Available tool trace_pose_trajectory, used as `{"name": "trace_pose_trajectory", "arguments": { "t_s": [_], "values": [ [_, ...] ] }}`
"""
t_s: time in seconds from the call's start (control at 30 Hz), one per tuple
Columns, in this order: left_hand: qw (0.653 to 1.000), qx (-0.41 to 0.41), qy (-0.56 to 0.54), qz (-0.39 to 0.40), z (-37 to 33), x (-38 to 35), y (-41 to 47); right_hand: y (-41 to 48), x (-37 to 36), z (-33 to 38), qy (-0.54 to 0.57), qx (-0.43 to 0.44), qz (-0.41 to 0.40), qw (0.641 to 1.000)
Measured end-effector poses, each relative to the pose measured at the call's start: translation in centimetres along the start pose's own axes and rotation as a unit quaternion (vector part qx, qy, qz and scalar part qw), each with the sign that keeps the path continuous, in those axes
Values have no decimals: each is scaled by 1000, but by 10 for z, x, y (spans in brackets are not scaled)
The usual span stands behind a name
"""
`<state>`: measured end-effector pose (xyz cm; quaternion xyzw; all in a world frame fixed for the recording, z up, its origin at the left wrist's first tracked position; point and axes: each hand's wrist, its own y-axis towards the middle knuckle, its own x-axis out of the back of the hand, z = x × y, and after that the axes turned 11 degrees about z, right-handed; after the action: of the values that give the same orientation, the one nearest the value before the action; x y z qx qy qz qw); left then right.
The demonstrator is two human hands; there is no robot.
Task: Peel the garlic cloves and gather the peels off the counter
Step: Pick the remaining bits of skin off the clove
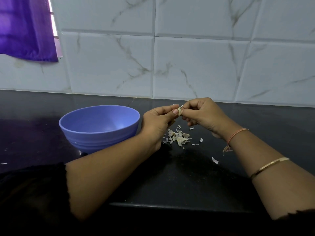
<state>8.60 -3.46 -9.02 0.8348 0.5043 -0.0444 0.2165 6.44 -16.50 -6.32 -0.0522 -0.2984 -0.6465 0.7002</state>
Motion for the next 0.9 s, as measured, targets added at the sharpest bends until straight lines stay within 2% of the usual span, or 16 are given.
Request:
{"name": "trace_pose_trajectory", "arguments": {
  "t_s": [0.33,0.53,0.6,0.73,0.9],
  "values": [
    [1000,12,-9,15,-1,-3,-3,0,0,1,-60,0,-56,997],
    [999,26,-37,-11,-2,-1,-2,0,2,1,-100,2,-71,992],
    [999,31,-39,-20,-1,-1,0,0,3,3,-67,8,-73,995],
    [997,39,-54,-38,0,0,1,-1,5,5,86,5,-28,996],
    [996,44,-68,-28,-1,-1,-1,-1,4,2,51,19,9,998]
  ]
}}
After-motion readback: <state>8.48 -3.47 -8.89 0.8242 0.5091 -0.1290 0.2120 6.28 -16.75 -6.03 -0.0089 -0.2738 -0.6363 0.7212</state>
